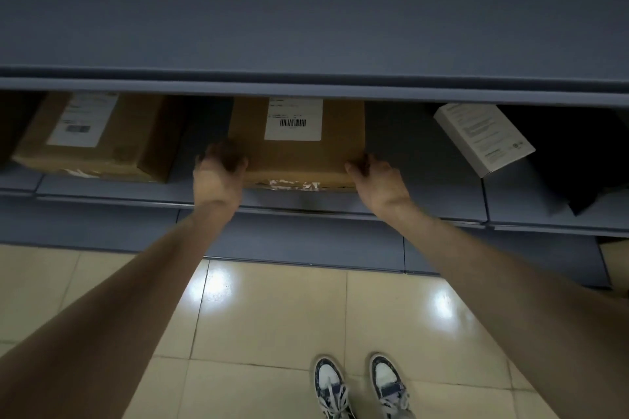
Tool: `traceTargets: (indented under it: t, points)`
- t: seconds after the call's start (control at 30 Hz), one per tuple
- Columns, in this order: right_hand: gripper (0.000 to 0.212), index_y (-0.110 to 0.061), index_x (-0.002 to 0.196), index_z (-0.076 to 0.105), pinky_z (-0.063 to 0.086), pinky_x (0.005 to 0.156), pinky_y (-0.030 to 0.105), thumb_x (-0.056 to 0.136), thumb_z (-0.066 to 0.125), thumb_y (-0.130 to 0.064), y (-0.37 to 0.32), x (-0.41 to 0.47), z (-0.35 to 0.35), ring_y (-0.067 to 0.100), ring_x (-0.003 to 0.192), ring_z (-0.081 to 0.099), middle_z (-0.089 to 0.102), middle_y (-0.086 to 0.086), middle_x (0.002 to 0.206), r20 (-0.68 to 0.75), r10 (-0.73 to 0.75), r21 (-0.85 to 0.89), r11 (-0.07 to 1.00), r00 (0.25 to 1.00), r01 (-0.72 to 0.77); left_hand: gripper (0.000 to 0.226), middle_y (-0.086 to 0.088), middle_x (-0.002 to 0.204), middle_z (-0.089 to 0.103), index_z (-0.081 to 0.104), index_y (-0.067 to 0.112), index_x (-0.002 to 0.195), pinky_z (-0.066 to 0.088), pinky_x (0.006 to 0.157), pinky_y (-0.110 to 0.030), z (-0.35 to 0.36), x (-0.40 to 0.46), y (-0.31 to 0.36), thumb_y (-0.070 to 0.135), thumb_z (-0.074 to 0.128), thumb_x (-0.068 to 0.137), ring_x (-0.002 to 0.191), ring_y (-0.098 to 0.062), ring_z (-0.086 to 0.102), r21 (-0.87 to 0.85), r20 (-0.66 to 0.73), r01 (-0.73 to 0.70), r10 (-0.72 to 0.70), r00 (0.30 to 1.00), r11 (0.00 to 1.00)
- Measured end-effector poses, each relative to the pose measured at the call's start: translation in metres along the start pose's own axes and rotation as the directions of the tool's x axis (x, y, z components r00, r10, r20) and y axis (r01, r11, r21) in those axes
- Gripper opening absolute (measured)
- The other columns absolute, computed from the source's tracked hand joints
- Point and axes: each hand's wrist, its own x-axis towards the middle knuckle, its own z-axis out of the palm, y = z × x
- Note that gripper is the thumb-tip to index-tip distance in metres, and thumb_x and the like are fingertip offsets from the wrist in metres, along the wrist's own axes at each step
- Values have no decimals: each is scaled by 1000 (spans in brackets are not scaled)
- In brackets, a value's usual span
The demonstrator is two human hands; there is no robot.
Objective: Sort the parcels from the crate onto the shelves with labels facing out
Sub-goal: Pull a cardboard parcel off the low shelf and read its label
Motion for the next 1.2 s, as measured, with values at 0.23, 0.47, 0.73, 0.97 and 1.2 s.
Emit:
traceTargets:
  t: [0.23,0.47,0.73,0.97,1.2]
  points:
    - [40,-12,127,54,53,82,40,101,43,-41,39,-27,-39,29,103,61,61,12,115,-28,-220,-314,928,975,200,45,-11,145,45,46,17,143,52,96,-50,23,-51,51,33,50,102,130,-33,47,283,45,-361,363,931,889]
    - [42,-12,132,52,47,85,36,100,46,-38,115,-25,-117,30,113,56,56,13,126,-77,-211,-460,875,974,153,43,-11,140,49,49,15,143,50,89,-41,107,-110,130,32,47,103,121,-30,54,327,221,-536,489,844,778]
    - [52,-6,141,43,46,99,43,100,47,-38,187,7,-178,35,127,47,47,18,140,-114,-82,-379,925,990,32,52,-11,141,52,45,15,148,44,103,-42,193,-150,196,40,47,103,130,-29,47,298,294,-537,459,839,789]
    - [54,0,138,40,45,99,43,99,52,-35,213,38,-180,39,125,48,45,21,138,-117,-56,-248,968,992,26,55,-8,150,46,34,17,153,44,104,-42,241,-153,211,44,41,105,138,-27,42,281,370,-468,355,858,838]
    - [54,-1,138,37,43,98,46,100,47,-38,216,65,-187,38,126,43,40,22,138,-178,-97,-342,939,979,30,57,-7,149,46,25,23,157,45,103,-44,268,-144,217,43,40,105,137,-28,42,253,413,-460,335,847,851]
